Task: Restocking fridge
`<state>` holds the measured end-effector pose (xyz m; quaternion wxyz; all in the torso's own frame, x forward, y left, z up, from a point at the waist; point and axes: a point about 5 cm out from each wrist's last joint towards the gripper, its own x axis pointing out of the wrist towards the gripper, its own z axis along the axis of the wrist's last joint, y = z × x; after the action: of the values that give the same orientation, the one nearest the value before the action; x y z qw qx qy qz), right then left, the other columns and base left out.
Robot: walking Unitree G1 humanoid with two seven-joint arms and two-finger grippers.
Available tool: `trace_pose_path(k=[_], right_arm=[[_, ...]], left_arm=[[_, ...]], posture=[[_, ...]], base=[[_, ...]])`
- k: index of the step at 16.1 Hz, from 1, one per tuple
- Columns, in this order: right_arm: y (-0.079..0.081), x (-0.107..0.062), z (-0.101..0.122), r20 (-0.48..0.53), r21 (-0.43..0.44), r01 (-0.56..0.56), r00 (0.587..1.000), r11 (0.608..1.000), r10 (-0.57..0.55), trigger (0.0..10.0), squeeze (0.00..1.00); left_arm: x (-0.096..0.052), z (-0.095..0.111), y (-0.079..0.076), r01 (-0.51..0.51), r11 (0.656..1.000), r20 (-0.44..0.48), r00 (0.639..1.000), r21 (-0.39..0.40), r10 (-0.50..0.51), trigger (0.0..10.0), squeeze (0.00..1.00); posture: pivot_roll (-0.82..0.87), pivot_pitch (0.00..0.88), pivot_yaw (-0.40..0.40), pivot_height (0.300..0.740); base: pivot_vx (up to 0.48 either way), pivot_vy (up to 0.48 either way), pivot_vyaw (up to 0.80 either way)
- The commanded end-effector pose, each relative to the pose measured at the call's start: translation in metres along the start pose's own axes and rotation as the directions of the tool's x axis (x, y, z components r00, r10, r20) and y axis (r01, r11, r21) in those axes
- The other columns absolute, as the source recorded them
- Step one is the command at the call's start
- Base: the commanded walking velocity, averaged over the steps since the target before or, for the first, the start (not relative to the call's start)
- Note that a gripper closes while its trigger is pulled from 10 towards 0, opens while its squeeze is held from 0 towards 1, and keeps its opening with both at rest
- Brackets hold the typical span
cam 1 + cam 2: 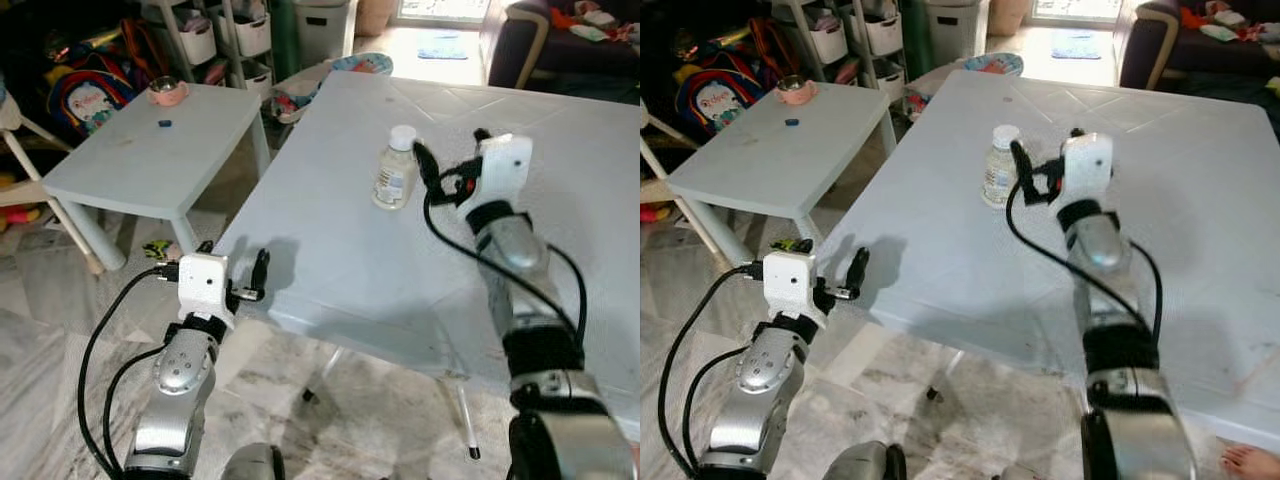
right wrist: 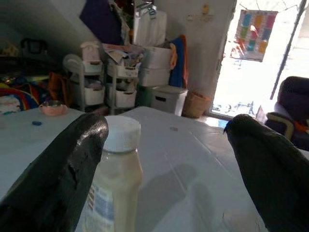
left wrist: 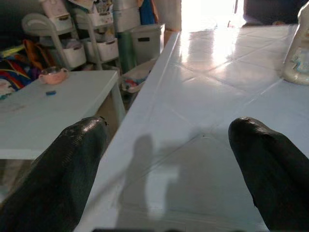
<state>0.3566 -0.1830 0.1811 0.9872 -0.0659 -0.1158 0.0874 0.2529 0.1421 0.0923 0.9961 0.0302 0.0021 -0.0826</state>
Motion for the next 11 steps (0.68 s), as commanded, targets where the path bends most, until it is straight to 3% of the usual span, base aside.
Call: trace_pose_path(k=[1, 7, 11], right_arm=[[-0.001, 0.003, 0.0, -0.007, 0.002, -0.012, 1.0, 1.0, 0.012, 10.0, 0.0], [-0.004, 0.023, 0.007, -0.022, -0.003, -0.022, 1.0, 1.0, 0.022, 10.0, 0.0], [0.007, 0.031, 0.011, -0.017, 0.003, -0.107, 0.994, 0.994, 0.107, 10.0, 0.0]], left_arm=[[-0.002, 0.001, 0.005, -0.005, 1.0, -0.008, 1.0, 0.022, 0.005, 10.0, 0.0], [-0.017, 0.003, 0.015, -0.01, 0.998, -0.044, 0.999, 0.057, 0.012, 10.0, 0.0], [-0.023, 0.002, 0.019, -0.021, 0.998, -0.061, 0.998, 0.066, 0.025, 10.0, 0.0]], posture=[[0.05, 0.086, 0.073, 0.74], [0.11, 0.128, 0.094, 0.74], [0.12, 0.135, 0.092, 0.74]], base=[[0.0, 0.0, 0.0], [0.0, 0.0, 0.0], [0.0, 0.0, 0.0]])
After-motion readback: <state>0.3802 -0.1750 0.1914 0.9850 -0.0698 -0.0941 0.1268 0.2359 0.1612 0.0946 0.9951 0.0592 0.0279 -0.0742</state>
